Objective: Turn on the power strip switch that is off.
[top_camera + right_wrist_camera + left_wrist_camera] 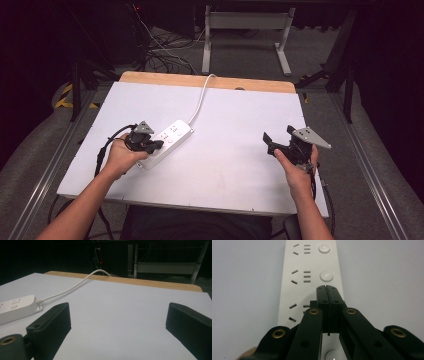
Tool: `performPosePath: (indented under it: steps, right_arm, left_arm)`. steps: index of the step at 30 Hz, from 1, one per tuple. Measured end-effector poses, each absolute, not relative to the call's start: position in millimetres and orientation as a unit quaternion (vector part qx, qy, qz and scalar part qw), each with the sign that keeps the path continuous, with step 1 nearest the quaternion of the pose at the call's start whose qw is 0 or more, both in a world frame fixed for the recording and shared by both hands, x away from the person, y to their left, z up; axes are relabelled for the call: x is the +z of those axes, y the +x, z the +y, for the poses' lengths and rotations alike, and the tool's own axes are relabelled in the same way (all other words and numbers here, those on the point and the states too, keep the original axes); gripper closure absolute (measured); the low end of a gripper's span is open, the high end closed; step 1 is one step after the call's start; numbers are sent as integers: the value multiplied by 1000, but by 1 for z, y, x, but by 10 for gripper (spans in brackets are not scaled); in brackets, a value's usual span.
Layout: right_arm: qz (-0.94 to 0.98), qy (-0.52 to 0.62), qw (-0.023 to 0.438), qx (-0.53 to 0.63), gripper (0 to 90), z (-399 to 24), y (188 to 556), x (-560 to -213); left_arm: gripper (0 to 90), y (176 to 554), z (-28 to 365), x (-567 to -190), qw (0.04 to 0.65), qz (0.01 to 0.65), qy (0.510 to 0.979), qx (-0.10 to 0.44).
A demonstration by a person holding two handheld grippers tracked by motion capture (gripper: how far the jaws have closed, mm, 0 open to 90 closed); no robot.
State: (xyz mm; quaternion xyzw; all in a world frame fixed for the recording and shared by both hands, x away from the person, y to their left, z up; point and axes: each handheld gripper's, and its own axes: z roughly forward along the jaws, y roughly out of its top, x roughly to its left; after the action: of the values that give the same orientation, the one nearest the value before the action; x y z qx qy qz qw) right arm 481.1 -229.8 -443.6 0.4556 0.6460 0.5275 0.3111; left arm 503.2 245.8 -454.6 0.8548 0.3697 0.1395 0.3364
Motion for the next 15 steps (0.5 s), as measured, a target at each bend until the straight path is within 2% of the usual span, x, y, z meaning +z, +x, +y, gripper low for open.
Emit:
performPosePath:
  steps: [15]
  right_arm:
    - [639,459,313,532,64,-232,479,-442]
  left_arm:
    - [900,498,244,-459,342,384,844,149]
